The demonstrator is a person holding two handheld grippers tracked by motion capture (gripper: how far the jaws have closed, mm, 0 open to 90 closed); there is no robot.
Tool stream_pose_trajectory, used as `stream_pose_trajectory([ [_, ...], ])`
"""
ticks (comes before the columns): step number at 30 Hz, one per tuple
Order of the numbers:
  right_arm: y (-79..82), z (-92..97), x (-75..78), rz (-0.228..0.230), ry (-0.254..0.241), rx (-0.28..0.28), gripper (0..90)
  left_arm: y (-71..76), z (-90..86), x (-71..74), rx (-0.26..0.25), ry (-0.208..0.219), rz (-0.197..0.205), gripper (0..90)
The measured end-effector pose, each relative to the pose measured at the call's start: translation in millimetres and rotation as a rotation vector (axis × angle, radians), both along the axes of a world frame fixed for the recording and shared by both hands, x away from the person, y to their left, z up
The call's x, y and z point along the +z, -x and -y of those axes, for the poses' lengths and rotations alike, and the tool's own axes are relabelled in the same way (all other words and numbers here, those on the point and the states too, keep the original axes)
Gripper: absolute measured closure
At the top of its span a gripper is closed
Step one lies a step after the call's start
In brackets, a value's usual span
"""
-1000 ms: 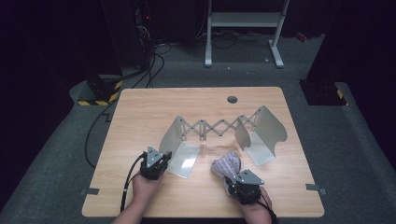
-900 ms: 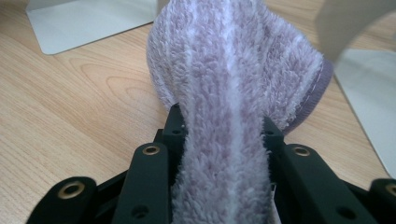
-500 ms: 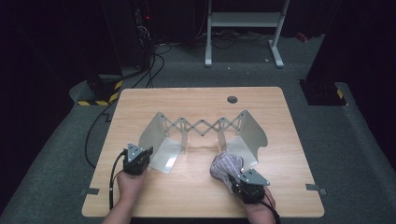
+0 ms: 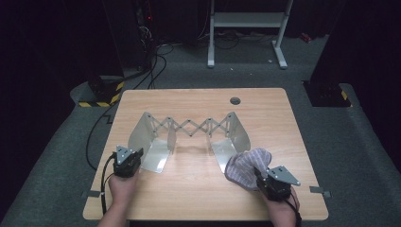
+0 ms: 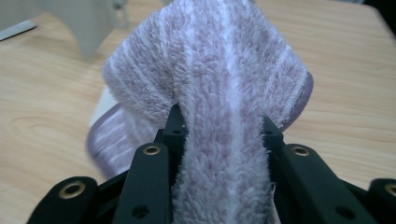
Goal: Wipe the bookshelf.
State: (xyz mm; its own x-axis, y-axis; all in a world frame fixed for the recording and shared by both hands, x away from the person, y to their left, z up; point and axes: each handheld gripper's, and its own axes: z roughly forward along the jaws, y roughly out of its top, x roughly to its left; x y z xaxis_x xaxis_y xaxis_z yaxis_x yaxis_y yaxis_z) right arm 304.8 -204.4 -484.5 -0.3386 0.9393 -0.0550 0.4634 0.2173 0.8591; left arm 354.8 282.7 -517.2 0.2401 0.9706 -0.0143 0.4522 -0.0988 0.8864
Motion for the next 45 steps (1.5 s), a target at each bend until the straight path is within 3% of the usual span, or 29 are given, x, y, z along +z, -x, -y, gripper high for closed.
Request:
stream_pose_trajectory([
  [9,2.8,36.3,24.5,0.088,-0.017,-0.131,66.0,6.5,5.9,0.2,-0.059,-0.005,0.002,83.9],
  [13,0.8,37.9,23.1,0.082,-0.012,-0.138,65.2,8.1,10.6,-0.1,-0.081,-0.010,0.003,81.6],
  [14,-4.1,32.9,13.3,0.045,0.010,-0.123,64.5,8.7,12.7,-0.1,-0.089,-0.009,0.005,81.2],
  [17,-11.4,26.9,-1.0,-0.004,0.037,-0.112,63.8,9.7,13.9,-0.2,-0.101,-0.009,0.001,79.9],
  [18,-19.0,22.7,-14.9,-0.060,0.048,-0.101,62.6,10.9,14.8,-0.6,-0.116,-0.011,-0.001,76.4],
  [19,-19.0,22.7,-14.9,-0.060,0.048,-0.101,62.6,10.9,14.8,-0.6,-0.116,-0.011,-0.001,73.5],
  [21,-30.5,19.3,-30.8,-0.117,0.069,-0.097,60.7,12.4,15.5,-0.5,-0.131,-0.012,-0.001,68.7],
  [25,-37.2,20.1,-35.3,-0.137,0.046,-0.108,58.4,16.0,16.3,-1.4,-0.151,-0.016,-0.002,61.3],
  [26,-38.3,19.1,-33.8,-0.136,0.045,-0.108,53.4,18.0,16.2,-1.9,-0.162,-0.020,-0.003,58.0],
  [29,-37.3,17.6,-29.3,-0.130,0.028,-0.088,46.8,19.6,15.6,-2.0,-0.169,-0.018,-0.004,53.5],
  [30,-35.1,15.7,-21.7,-0.099,0.022,-0.078,42.7,21.2,14.6,-2.4,-0.171,-0.012,-0.007,52.4],
  [31,-35.1,15.7,-21.7,-0.099,0.022,-0.078,42.7,21.2,14.6,-2.4,-0.171,-0.012,-0.007,51.6],
  [32,-32.1,13.0,-11.9,-0.061,0.011,-0.072,40.1,21.9,14.1,-2.6,-0.175,-0.009,-0.008,50.7],
  [33,-32.1,13.0,-11.9,-0.061,0.011,-0.072,40.1,22.8,13.8,-2.8,-0.177,-0.010,-0.010,50.7],
  [36,-26.5,7.4,3.3,0.000,0.003,-0.056,38.6,26.0,13.7,-2.7,-0.185,-0.014,-0.009,49.6],
  [39,-21.1,-3.0,16.9,0.047,-0.030,-0.008,38.7,28.5,12.4,-1.6,-0.184,-0.009,-0.002,49.6],
  [45,-23.6,-19.0,20.3,0.062,-0.043,0.045,45.9,30.9,10.4,0.3,-0.188,-0.007,0.011,59.8],
])
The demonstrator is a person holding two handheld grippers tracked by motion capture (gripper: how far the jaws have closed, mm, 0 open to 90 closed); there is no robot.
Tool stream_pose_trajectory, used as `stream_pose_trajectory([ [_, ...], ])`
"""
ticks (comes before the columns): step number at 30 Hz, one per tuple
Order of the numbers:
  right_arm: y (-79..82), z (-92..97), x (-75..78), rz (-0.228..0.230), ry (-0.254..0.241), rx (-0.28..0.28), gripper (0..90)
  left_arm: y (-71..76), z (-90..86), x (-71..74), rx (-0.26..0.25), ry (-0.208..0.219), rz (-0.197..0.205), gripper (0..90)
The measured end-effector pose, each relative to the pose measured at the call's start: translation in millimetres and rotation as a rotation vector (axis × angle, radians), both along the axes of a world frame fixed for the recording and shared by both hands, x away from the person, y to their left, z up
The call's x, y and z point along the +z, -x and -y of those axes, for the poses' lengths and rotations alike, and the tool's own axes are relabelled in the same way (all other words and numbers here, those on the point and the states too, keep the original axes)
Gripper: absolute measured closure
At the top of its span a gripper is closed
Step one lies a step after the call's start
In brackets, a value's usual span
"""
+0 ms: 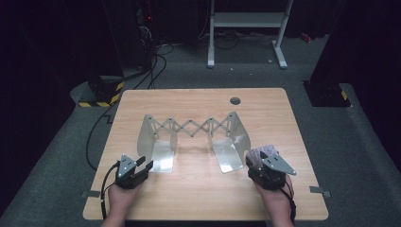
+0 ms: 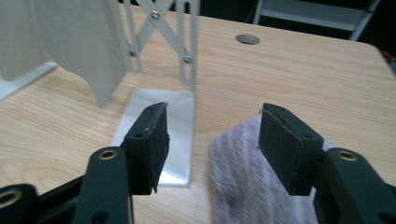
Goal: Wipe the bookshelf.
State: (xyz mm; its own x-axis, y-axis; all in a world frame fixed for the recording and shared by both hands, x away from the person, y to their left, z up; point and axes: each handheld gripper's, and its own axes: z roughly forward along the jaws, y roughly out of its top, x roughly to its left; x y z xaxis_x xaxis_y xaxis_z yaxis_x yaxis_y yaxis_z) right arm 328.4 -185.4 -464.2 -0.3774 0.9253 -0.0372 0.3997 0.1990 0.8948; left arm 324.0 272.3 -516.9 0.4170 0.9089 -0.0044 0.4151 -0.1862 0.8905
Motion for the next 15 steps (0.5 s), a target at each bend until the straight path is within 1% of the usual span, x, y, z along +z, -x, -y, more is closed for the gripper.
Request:
stream_pose_trajectory([
  [1,-4.4,-5.1,1.6,0.009,0.000,0.015,50.2,0.2,-0.6,0.6,0.001,0.004,0.006,64.6],
  [2,-4.4,-5.1,1.6,0.009,0.000,0.015,50.2,0.3,-1.1,1.1,0.003,0.007,0.011,64.6],
  [3,-9.3,-10.9,4.3,0.016,-0.001,0.017,53.8,0.2,-1.5,1.7,0.004,0.013,0.014,67.9],
  [4,-9.3,-10.9,4.3,0.016,-0.001,0.017,53.8,0.1,-1.6,2.2,0.008,0.013,0.018,67.9],
  [5,-14.1,-15.3,6.8,0.020,-0.005,0.016,58.6,0.4,-2.0,2.9,0.011,0.010,0.024,70.9],
  [6,-14.1,-15.3,6.8,0.020,-0.005,0.016,58.6,1.1,-2.6,3.6,0.014,0.017,0.029,70.9],
  [7,-16.4,-17.2,7.6,0.021,-0.005,0.016,60.5,1.7,-3.4,4.4,0.016,0.023,0.031,72.3],
  [8,-18.2,-18.6,8.5,0.020,-0.007,0.011,63.4,2.7,-4.0,5.1,0.019,0.030,0.036,73.7],
  [9,-20.2,-20.7,9.5,0.025,-0.031,0.010,71.5,4.0,-4.6,6.0,0.025,0.031,0.043,76.5],
  [11,-20.4,-24.1,10.1,0.027,-0.033,0.006,79.3,4.1,-5.0,6.2,0.028,0.033,0.043,79.6],
  [13,-18.7,-27.1,10.1,0.034,-0.032,0.014,85.5,4.1,-5.7,6.5,0.032,0.031,0.046,83.3],
  [15,-17.8,-31.0,10.1,0.037,-0.019,0.014,85.8,4.0,-5.6,6.6,0.034,0.031,0.046,86.7],
])
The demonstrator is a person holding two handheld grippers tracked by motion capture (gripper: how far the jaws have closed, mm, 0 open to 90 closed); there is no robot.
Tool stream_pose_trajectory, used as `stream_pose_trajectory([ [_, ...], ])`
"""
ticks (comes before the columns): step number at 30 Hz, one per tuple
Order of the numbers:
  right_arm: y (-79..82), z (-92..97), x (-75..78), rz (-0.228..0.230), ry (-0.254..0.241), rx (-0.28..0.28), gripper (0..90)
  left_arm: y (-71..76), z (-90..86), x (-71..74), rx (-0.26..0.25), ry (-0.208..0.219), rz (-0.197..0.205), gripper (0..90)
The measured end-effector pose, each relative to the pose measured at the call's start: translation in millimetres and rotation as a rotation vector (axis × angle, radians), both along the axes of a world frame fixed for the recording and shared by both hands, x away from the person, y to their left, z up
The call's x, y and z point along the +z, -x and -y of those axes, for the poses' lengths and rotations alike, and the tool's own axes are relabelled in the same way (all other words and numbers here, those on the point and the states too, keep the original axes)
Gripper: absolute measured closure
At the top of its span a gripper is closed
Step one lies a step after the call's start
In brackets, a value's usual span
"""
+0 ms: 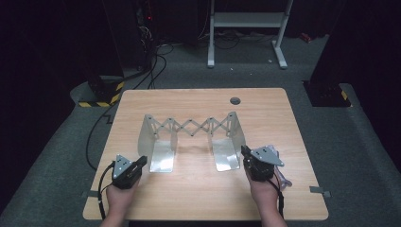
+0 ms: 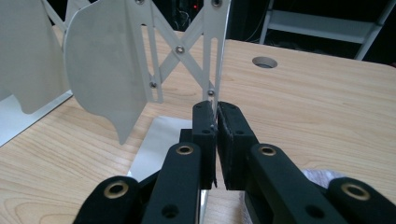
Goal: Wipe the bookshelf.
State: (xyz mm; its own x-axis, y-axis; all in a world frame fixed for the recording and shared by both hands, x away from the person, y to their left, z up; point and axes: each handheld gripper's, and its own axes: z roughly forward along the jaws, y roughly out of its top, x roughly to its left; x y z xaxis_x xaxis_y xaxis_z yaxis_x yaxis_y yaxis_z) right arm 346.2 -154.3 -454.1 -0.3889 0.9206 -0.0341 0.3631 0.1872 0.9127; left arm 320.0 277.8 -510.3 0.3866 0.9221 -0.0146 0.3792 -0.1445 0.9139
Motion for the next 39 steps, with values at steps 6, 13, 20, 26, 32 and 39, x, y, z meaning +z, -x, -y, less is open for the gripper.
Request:
stream_pose_trajectory([
  [6,-7.1,-4.0,0.5,0.007,0.020,-0.022,86.9,-2.8,6.9,1.2,-0.029,-0.010,0.003,87.9],
  [13,-30.0,-6.3,4.0,-0.004,0.074,-0.064,88.1,-5.5,20.2,2.0,-0.075,-0.024,0.007,89.5],
  [20,-65.7,-9.9,6.7,-0.030,0.079,-0.103,87.6,-6.7,25.9,1.6,-0.127,-0.034,0.020,86.2],
  [26,-90.5,-12.5,7.2,-0.036,0.089,-0.135,85.2,-7.3,21.3,-2.6,-0.130,-0.033,0.002,78.9],
  [32,-80.6,-10.4,11.6,-0.011,0.070,-0.135,66.8,-12.3,17.6,-8.8,-0.123,-0.038,-0.048,71.6],
  [39,-35.3,-19.0,24.1,0.081,0.055,-0.076,61.9,-10.9,20.8,-8.9,-0.121,-0.046,-0.053,61.3],
])
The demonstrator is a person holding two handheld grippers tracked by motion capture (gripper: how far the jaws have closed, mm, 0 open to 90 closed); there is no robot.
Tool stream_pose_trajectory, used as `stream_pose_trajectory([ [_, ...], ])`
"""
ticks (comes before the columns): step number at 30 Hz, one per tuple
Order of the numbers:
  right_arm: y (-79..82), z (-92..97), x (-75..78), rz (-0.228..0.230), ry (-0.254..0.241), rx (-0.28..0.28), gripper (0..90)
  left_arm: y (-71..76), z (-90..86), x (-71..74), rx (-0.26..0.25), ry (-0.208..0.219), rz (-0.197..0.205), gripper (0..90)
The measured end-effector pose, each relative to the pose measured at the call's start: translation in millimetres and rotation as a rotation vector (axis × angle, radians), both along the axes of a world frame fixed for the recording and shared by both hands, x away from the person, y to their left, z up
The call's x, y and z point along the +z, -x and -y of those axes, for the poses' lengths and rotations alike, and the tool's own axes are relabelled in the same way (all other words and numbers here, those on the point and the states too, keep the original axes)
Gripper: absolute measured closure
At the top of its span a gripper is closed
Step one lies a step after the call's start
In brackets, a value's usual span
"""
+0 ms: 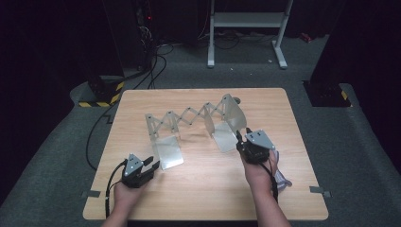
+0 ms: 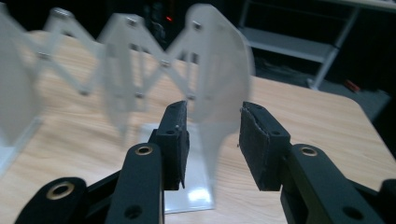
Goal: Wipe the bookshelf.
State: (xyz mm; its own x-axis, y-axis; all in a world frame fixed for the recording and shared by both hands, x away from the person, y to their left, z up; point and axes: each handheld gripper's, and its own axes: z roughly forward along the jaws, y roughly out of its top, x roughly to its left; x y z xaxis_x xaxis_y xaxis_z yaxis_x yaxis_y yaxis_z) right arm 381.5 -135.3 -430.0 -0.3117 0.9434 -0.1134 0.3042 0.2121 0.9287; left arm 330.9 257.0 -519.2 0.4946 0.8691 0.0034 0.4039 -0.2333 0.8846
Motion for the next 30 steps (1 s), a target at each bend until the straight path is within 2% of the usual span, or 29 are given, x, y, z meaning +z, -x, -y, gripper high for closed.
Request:
stream_pose_trajectory([
  [1,7.7,-10.2,1.4,0.005,-0.012,0.045,60.8,0.7,-1.3,0.4,0.002,0.010,0.000,59.3],
  [2,7.7,-10.2,1.4,0.005,-0.012,0.045,60.8,0.7,-1.3,0.4,0.002,0.010,0.000,58.9],
  [4,11.2,-25.0,-0.3,-0.001,-0.009,0.089,58.7,1.0,-2.2,0.1,0.001,0.009,-0.003,58.1],
  [5,12.2,-42.7,-4.4,-0.011,-0.001,0.136,57.6,1.3,-2.5,-0.4,0.001,0.007,-0.007,56.7],
  [6,11.9,-51.9,-7.1,-0.018,0.002,0.160,56.9,1.8,-3.2,-0.7,0.000,0.004,-0.010,56.0],
  [7,11.9,-51.9,-7.1,-0.018,0.002,0.160,56.9,2.4,-4.0,-1.1,-0.002,0.003,-0.011,56.0],
  [8,10.4,-70.4,-12.9,-0.037,0.007,0.206,55.8,3.3,-4.9,-1.7,-0.006,0.006,-0.016,54.3],
  [10,8.3,-88.3,-18.0,-0.051,0.009,0.244,55.1,5.1,-7.7,-2.7,-0.009,-0.006,-0.026,52.9],
  [11,8.3,-88.3,-18.0,-0.051,0.009,0.244,55.1,6.7,-9.5,-3.2,-0.007,-0.006,-0.028,52.9],
  [14,4.8,-112.9,-23.2,-0.066,0.015,0.293,54.5,11.9,-17.6,-3.4,0.002,0.006,-0.030,52.2],
  [15,2.3,-126.5,-25.3,-0.069,0.012,0.320,54.3,15.7,-23.0,-3.5,0.020,0.016,-0.032,51.8],
  [16,2.3,-126.5,-25.3,-0.069,0.012,0.320,54.3,15.7,-23.0,-3.5,0.020,0.016,-0.032,51.7],
  [20,-4.3,-147.8,-27.8,-0.071,0.005,0.355,55.0,23.8,-33.2,-3.7,0.047,0.036,-0.035,51.2],
  [21,-9.2,-157.5,-28.7,-0.071,0.007,0.366,56.3,27.6,-37.1,-3.3,0.059,0.035,-0.032,51.1],
  [24,-16.3,-166.0,-30.3,-0.079,0.008,0.371,60.0,31.0,-39.9,-2.8,0.069,0.033,-0.027,51.1],
  [25,-23.0,-173.5,-31.9,-0.088,0.009,0.368,63.8,33.3,-41.9,-2.5,0.077,0.033,-0.024,51.1],
  [28,-27.8,-177.9,-33.2,-0.087,0.007,0.357,68.7,34.6,-43.2,-2.6,0.084,0.038,-0.023,51.0],
  [30,-30.5,-178.5,-33.7,-0.086,0.003,0.339,78.6,35.1,-43.7,-2.8,0.085,0.038,-0.023,51.0],
])
